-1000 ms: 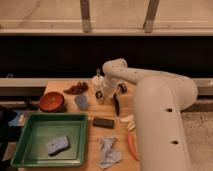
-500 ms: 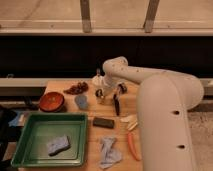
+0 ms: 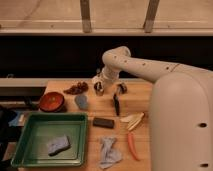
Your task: Stack cups on top of each other
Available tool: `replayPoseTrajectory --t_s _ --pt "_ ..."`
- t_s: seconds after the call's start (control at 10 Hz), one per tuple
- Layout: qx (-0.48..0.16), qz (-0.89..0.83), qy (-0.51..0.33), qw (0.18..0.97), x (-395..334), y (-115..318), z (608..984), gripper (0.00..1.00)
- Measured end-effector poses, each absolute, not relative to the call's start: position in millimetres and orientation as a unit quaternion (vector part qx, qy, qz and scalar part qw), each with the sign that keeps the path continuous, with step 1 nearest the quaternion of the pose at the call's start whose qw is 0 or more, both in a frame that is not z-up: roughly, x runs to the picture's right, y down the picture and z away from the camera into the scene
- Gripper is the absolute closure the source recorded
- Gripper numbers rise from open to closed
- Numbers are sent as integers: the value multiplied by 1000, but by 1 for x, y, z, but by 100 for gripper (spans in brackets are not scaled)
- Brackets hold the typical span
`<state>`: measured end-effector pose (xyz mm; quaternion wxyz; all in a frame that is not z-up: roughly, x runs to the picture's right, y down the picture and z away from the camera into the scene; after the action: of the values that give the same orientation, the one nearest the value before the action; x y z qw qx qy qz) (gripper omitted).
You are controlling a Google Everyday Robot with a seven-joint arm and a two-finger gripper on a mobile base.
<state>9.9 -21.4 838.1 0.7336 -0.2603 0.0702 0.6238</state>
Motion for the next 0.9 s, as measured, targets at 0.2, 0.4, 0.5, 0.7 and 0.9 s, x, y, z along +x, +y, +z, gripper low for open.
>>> replayPoseTrajectory --t_s 0.2,0.4,0.5,0.7,0.9 --pt "-264 601 51 753 -12 -25 826 100" --pt "-271 579 34 768 -36 -27 821 100" --pt "-275 570 27 774 -49 -27 821 100" --pt "-289 537 15 792 -90 -20 817 100" --pt "-298 515 19 804 -107 -7 818 96"
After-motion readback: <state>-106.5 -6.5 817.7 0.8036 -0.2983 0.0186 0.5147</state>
